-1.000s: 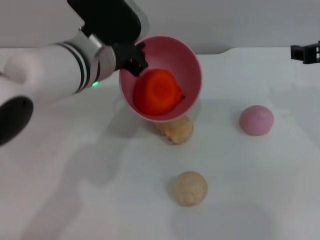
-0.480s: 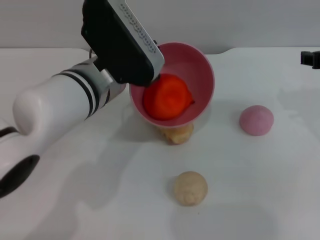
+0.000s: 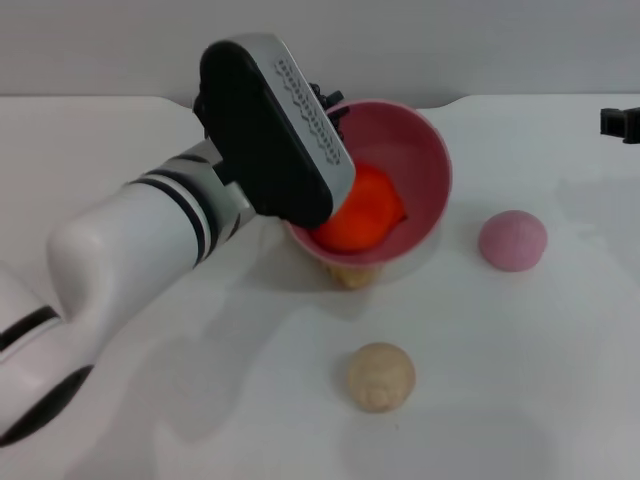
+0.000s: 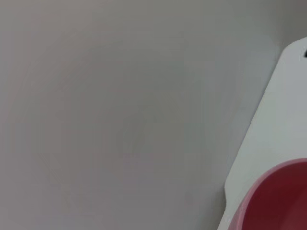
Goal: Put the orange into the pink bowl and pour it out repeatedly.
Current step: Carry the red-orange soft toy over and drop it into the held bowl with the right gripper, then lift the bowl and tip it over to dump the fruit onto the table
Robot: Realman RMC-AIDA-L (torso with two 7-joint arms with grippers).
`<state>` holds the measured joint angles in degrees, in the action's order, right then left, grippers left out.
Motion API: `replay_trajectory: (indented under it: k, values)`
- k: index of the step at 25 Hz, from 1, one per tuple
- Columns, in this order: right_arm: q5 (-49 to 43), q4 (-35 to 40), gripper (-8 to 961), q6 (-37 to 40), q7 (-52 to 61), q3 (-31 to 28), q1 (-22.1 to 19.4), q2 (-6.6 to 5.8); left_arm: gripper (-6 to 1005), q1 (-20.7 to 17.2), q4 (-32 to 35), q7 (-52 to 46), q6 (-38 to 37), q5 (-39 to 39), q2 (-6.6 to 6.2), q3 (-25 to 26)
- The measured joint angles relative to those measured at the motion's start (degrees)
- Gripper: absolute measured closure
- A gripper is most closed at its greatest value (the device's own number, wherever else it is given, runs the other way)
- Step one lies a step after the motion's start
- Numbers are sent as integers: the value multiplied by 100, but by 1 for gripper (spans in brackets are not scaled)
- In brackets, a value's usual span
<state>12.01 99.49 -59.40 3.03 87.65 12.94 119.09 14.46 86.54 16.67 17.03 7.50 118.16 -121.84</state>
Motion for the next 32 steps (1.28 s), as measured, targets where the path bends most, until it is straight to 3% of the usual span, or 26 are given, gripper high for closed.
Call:
replay_trajectory:
  k: [9, 16, 22, 32]
  values:
    - [-6, 1, 362, 7, -5, 14, 15, 0, 961, -30, -353, 0, -899, 91, 19, -80]
    - [-6, -43, 362, -3, -14, 14, 49, 0, 961, 70, -778, 371, -2037, 95, 20, -164]
    - [-50, -9, 361, 26, -18, -42, 28, -7, 961, 160, -875, 999, -2127, 95, 16, -193]
    - [-223, 312, 361, 367, -82, -1515, -370, -12, 961, 203, -945, 1845, -2151, 93, 22, -246]
